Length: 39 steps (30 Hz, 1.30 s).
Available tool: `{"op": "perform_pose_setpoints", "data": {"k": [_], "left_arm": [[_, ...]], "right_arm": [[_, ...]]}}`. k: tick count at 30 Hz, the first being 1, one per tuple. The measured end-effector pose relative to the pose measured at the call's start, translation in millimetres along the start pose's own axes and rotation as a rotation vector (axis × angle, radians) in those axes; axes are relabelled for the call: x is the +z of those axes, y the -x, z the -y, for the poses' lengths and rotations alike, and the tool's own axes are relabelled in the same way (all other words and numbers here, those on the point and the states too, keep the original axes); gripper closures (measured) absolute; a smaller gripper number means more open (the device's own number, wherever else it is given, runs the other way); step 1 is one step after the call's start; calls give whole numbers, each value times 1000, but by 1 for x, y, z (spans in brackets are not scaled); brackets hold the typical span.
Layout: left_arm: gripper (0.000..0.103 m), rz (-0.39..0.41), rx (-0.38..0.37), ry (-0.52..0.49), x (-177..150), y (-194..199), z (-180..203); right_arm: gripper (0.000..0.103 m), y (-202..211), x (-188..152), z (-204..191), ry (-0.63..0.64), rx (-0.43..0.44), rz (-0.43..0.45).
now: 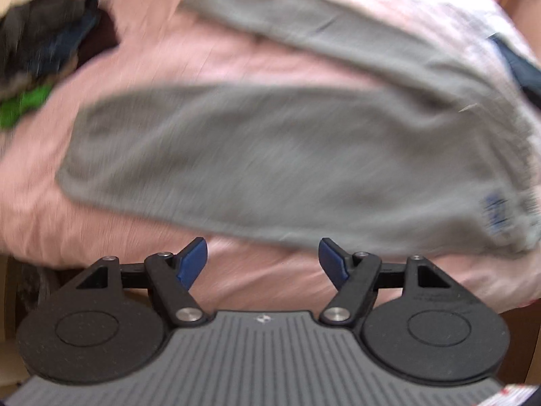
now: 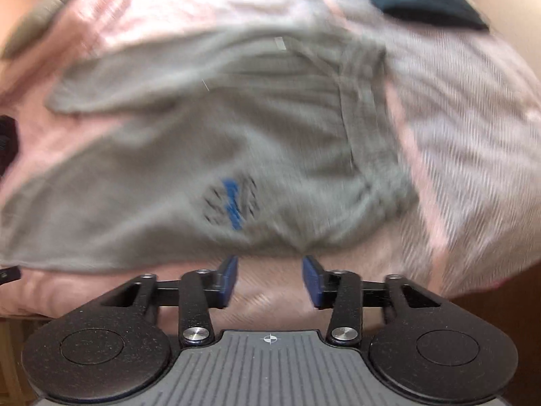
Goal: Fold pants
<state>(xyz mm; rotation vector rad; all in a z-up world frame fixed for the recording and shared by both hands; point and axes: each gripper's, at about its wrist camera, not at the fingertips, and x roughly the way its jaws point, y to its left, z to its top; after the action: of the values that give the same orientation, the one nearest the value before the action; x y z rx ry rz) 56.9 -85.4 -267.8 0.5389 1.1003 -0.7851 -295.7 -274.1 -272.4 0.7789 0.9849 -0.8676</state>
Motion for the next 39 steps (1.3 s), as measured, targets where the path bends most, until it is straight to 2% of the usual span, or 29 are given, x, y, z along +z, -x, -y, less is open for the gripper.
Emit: {"op": "perform_pose_setpoints", "data": {"k": [3,6,10,14,24,30,39], "left_arm": [[31,66,-24,-32,14,41,31],[28,110,-10,-73,15,78,65],[26,121,-18,-80,-5,115,94],[26,122,-11,-65,-33,147,110],[24,178,39,-44,-91,210,114],[24,202,46,-36,-108,228,113],[24,224,50,-46,-122,240,119]], "right_arm": [[49,40,9,-5,32,47,73],[45,73,13,-3,75,86,99],[44,115,0,-1,139,87,119],[43,140,-20,7,150,127,113],[43,178,-62,11,210,158,122],[43,186,-79,11,245,165,126],[43,195,-87,15,271,169,134]]}}
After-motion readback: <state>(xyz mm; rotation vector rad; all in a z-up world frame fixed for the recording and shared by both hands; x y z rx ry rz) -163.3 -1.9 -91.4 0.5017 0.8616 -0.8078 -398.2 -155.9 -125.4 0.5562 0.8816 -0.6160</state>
